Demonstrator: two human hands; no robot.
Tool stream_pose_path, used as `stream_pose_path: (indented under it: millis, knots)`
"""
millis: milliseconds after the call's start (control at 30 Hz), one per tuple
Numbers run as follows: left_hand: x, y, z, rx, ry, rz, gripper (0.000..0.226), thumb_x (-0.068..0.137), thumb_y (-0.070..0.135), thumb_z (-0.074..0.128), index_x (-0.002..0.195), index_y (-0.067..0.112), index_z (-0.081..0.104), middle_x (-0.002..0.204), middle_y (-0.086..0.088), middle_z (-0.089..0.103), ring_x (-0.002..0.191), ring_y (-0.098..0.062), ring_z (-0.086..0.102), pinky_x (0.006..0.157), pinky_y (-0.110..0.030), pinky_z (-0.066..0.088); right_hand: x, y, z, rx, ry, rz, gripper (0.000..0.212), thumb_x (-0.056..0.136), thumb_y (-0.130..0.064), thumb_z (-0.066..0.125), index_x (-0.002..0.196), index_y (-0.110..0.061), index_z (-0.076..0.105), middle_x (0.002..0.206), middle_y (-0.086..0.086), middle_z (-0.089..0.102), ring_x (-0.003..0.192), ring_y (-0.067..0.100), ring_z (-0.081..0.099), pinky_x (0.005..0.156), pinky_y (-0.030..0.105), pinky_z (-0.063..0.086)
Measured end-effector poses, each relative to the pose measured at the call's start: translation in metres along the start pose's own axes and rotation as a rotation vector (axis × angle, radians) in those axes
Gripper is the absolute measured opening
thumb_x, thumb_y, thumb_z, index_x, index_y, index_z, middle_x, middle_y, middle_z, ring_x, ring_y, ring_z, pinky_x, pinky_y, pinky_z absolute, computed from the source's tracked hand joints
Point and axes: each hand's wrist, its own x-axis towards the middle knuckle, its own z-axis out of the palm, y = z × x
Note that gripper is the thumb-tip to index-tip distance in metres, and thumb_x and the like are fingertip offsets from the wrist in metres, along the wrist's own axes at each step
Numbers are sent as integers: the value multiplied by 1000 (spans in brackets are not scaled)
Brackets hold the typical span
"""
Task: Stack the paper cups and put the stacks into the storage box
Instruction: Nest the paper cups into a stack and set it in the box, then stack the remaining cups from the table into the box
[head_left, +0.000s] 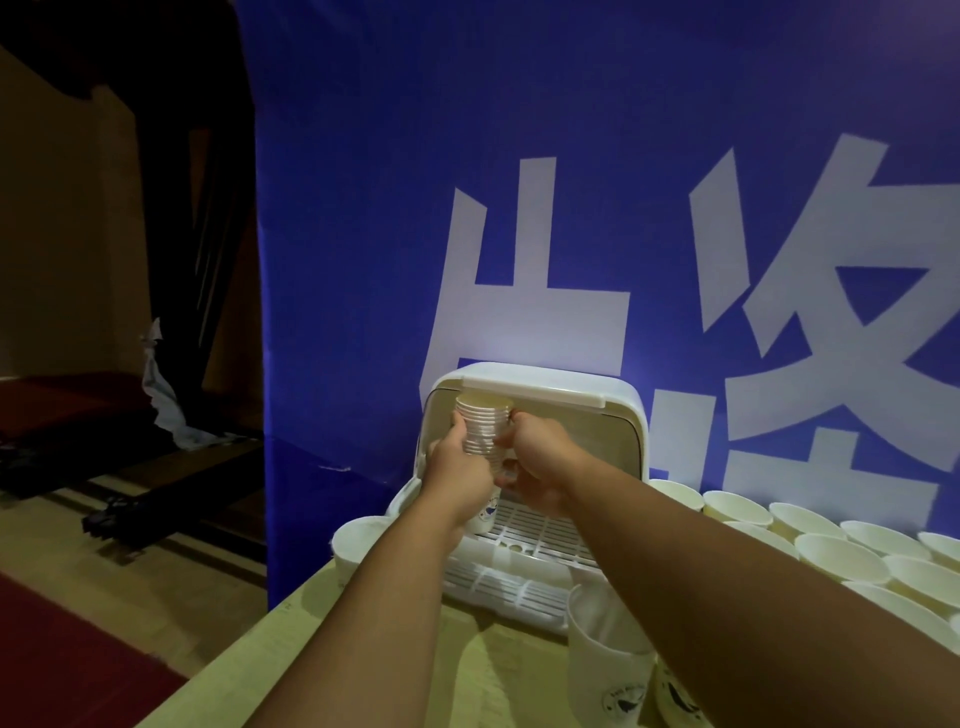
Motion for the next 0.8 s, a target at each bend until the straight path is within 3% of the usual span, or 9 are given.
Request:
stream_pose_path:
  millis: [100,233,333,400,500,567,600,733,800]
  knots:
    - [-1,3,0,9,-28,-7,85,98,3,47,159,50,10,153,-8,46,131,-34,52,103,-53,51,-2,2,-1,23,6,21,30,87,0,45,107,-9,66,84,9,67,61,17,56,53,30,36]
    - [-2,3,3,46,-1,1,81,102,12,49,158,53,7,157,-6,41,137,-35,45,106,-53,50,-6,0,-3,54,57,22,23,92,0,41,89,-19,55,90,14,67,65,22,60,59,32,42]
    - [-5,3,3,37,37,42,75,102,14,52,160,46,16,154,-4,45,134,-33,48,102,-51,53,-15,-6,-7,55,84,28,26,98,-2,39,92,-25,49,78,8,61,37,11,57,39,22,43]
    - [-14,6,3,49,81,72,64,102,17,53,158,38,29,147,-3,51,128,-30,54,97,-48,55,-23,-9,-10,29,75,38,17,99,-5,41,100,-15,54,66,5,58,35,9,53,37,21,40]
    - [-29,11,-3,75,116,101,43,100,14,55,138,33,55,130,2,64,114,-23,61,95,-46,55,-38,-11,-16,-105,40,20,22,98,-11,48,119,-11,54,84,5,60,65,15,55,57,30,48]
    - [-40,14,-11,117,102,106,41,97,6,55,127,33,62,122,7,67,106,-16,64,85,-36,56,-50,-12,-22,-203,39,-15,17,96,-11,53,113,-10,59,97,9,62,84,21,58,79,37,55]
    - [-46,16,-17,153,92,125,34,95,7,56,115,33,66,115,9,69,99,-12,66,78,-32,56,-58,-13,-26,-242,36,-32,14,95,-10,55,107,-8,62,95,10,62,85,22,58,82,38,54]
    - [-73,22,-41,361,103,195,21,87,13,66,84,33,69,86,12,72,76,-7,67,55,-19,47,-94,-15,-45,-430,39,-116,9,92,-9,62,86,-6,68,82,12,64,72,19,59,63,28,50]
    - [-87,24,-50,501,114,197,19,86,14,65,80,32,70,82,12,70,71,-8,66,55,-24,50,-112,-16,-55,-536,30,-152,11,91,-12,65,81,-8,68,75,7,66,61,10,60,53,21,48]
